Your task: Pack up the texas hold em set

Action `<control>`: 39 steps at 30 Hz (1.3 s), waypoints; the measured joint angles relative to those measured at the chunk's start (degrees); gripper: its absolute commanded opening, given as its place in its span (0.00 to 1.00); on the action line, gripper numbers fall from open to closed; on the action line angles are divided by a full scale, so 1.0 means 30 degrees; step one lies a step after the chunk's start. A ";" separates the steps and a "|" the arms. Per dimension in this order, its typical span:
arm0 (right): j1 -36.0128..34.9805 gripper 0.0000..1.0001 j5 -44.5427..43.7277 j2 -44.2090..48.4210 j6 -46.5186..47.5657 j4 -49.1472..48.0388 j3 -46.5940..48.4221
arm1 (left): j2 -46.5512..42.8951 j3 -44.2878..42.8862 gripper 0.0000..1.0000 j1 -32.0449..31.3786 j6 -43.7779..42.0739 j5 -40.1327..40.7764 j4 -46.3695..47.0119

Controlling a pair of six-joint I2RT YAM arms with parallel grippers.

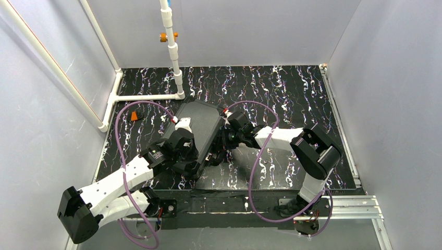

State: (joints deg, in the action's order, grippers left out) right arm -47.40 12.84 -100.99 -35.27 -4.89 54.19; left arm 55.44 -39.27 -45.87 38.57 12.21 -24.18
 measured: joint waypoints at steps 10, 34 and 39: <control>0.0000 0.14 -0.0029 0.0051 0.0474 0.0066 0.0007 | -0.0117 -0.0211 0.00 0.0000 -0.0007 -0.0095 -0.0488; -0.0102 0.31 -0.3038 0.4452 0.2419 0.4262 0.1246 | -0.1559 -0.3475 0.21 -0.0007 -0.1523 0.0175 -0.6200; -0.0102 0.54 -0.3614 0.5625 0.2834 0.5049 0.1530 | -0.2011 -0.4371 0.41 -0.0007 -0.2273 0.1049 -0.6827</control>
State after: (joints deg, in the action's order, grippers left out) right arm -47.70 2.00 -84.12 -26.76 10.26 58.78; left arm 49.41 -52.38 -45.89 31.75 15.35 -44.66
